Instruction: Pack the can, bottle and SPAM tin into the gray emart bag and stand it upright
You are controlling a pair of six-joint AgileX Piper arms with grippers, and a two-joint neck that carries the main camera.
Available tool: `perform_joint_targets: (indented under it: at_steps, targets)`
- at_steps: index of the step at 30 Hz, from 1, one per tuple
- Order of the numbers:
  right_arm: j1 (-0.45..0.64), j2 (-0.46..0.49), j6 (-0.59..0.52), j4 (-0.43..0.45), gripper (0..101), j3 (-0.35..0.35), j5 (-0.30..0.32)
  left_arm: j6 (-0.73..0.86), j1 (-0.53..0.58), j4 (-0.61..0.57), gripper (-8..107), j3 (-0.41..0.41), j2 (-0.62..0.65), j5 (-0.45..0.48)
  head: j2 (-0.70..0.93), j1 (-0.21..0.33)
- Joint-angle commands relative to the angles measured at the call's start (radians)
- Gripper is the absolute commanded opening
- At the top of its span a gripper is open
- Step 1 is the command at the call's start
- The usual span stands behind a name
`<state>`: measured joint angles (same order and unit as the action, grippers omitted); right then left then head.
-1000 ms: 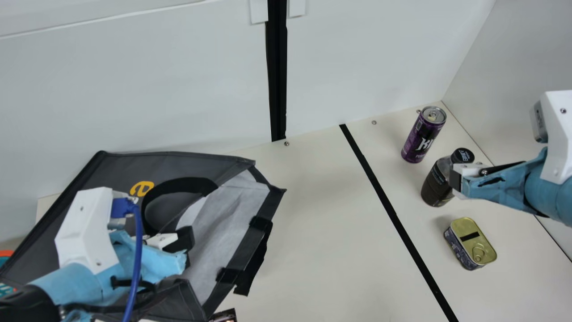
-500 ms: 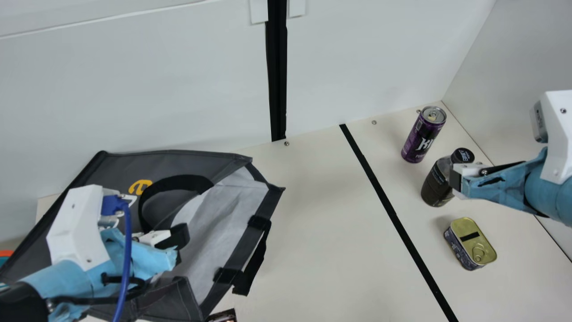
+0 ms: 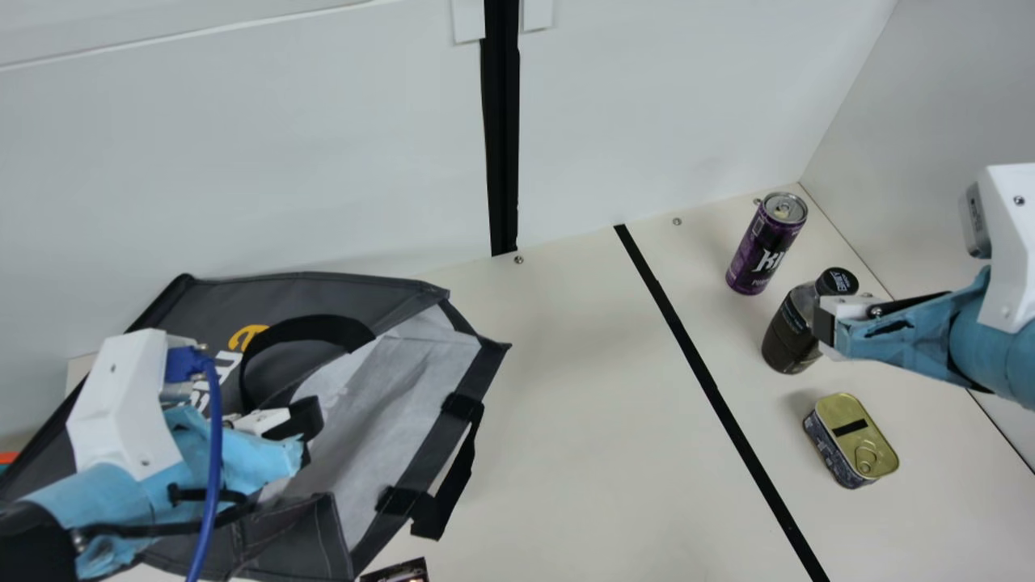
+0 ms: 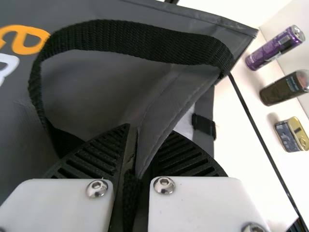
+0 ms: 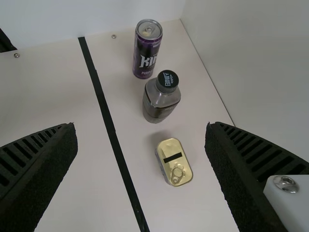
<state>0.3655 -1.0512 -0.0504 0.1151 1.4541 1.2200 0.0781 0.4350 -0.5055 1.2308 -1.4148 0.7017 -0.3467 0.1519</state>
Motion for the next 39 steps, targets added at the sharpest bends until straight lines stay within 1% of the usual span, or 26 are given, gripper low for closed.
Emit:
perform_joint_targets:
  at_steps: [1,7,39]
  targets:
    - [0.000,0.000,0.000,0.000,95,0.000,0.000,0.001,-0.002,0.006,-8,0.000,0.000,-0.006,-0.002,0.023]
    - [0.000,0.000,0.000,0.000,95,0.000,0.000,-0.009,-0.002,0.038,-8,-0.001,0.002,-0.023,-0.002,0.023]
    - [0.000,0.000,0.000,0.000,95,0.000,0.000,-0.007,-0.002,0.038,-8,0.000,0.000,-0.023,-0.002,0.023]
